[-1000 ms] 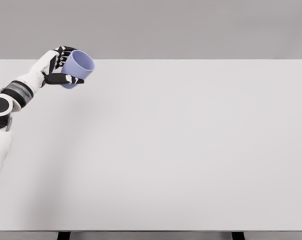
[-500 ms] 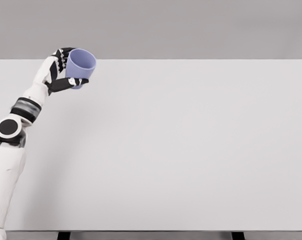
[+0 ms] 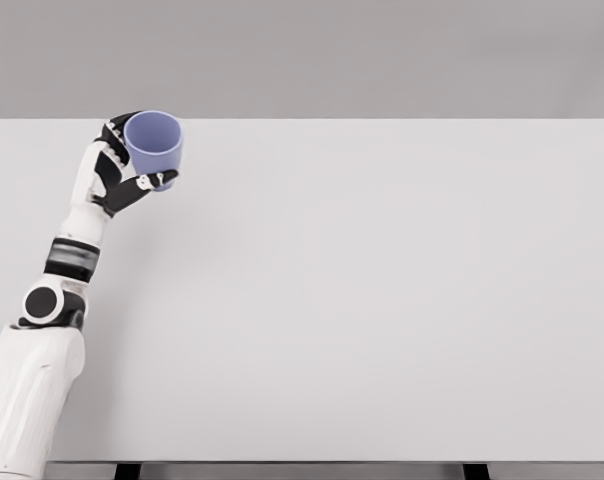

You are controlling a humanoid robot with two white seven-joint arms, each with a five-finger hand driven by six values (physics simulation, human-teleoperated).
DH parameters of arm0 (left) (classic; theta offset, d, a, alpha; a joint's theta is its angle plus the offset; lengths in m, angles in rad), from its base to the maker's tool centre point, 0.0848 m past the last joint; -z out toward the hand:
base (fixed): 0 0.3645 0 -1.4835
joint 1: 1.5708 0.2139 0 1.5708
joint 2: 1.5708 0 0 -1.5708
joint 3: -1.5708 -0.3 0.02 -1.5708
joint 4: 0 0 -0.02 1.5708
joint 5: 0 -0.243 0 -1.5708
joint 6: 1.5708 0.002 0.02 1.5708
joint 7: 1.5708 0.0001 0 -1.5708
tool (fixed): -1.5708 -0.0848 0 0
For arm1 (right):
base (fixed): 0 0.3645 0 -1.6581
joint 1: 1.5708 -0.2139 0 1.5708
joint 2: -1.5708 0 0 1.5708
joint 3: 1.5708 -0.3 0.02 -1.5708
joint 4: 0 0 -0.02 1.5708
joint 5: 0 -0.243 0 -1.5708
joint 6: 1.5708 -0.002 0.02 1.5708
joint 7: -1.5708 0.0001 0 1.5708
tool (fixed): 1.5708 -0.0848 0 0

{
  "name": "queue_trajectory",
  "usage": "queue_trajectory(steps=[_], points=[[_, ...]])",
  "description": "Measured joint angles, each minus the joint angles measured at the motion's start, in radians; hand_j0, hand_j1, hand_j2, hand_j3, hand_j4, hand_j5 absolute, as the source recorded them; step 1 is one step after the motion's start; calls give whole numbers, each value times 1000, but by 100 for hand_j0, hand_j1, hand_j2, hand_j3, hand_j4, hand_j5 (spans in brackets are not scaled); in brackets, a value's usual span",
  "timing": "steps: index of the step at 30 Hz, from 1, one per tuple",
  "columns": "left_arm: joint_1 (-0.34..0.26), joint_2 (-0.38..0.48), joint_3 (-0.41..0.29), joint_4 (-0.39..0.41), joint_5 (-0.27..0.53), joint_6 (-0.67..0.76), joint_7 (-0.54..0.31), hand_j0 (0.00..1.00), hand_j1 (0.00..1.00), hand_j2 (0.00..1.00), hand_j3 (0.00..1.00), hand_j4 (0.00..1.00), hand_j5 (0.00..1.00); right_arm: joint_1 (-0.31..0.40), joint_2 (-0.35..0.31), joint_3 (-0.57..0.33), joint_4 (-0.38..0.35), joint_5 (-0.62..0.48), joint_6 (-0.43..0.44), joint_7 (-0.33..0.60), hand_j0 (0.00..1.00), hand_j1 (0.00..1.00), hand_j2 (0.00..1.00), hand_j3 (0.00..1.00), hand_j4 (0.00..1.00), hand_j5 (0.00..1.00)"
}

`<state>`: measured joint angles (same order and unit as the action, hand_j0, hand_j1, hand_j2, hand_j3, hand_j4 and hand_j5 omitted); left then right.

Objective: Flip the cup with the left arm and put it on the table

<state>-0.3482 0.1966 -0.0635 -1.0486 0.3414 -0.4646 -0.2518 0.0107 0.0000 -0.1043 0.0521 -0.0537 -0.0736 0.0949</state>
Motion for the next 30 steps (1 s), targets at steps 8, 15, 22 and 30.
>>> queue_trajectory(steps=[8, 15, 22, 30], points=[[-3, 2, 0, 8, 90, 135, 15, 59, 59, 59, 59, 59, 59, 0, 0, 0, 0, 0, 0, 0, 100, 100, 100, 100, 100, 100], [-2, 6, -2, 4, 98, 208, 21, 60, 60, 60, 60, 60, 60, 0, 0, 0, 0, 0, 0, 0, 100, 100, 100, 100, 100, 100], [0, 6, -5, 4, 98, 214, 22, 60, 60, 60, 60, 60, 60, 0, 0, 0, 0, 0, 0, 0, 100, 100, 100, 100, 100, 100], [2, 6, -4, 6, 93, 184, 23, 60, 60, 60, 60, 60, 60, 0, 0, 0, 0, 0, 0, 0, 100, 100, 100, 100, 100, 100]])
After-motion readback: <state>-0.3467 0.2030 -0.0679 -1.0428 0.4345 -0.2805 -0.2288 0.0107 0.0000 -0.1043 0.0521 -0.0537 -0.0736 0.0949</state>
